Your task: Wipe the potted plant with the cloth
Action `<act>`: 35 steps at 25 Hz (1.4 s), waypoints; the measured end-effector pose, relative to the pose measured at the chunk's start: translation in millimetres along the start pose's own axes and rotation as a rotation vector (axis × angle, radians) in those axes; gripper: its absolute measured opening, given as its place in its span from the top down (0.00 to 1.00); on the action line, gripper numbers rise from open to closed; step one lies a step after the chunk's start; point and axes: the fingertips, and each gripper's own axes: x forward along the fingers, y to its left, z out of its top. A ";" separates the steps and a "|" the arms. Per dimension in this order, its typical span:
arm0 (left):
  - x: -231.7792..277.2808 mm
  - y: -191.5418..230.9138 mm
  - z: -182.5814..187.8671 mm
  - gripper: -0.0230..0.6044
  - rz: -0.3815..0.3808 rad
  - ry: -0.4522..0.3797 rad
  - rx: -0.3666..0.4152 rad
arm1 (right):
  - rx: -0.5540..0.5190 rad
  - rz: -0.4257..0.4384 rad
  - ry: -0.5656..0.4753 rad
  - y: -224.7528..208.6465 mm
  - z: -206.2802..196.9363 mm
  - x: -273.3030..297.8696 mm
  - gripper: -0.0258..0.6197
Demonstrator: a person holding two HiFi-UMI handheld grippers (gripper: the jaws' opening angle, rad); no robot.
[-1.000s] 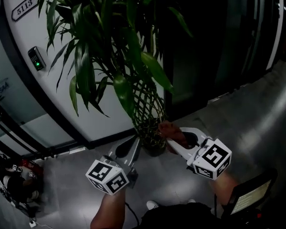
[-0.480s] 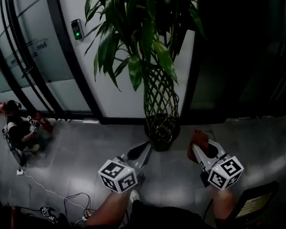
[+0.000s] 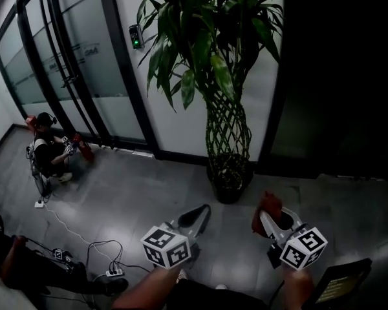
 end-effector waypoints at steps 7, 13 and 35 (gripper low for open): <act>-27.6 -12.7 3.3 0.94 0.053 0.029 0.069 | 0.015 -0.008 -0.037 8.9 -6.6 -27.1 0.86; -53.7 -3.2 -3.0 0.94 0.061 0.051 0.087 | -0.036 -0.056 0.018 26.9 -39.3 -26.0 0.86; -156.0 56.5 23.1 0.94 -0.038 0.007 0.158 | -0.155 -0.232 0.005 158.0 -32.3 -3.8 0.86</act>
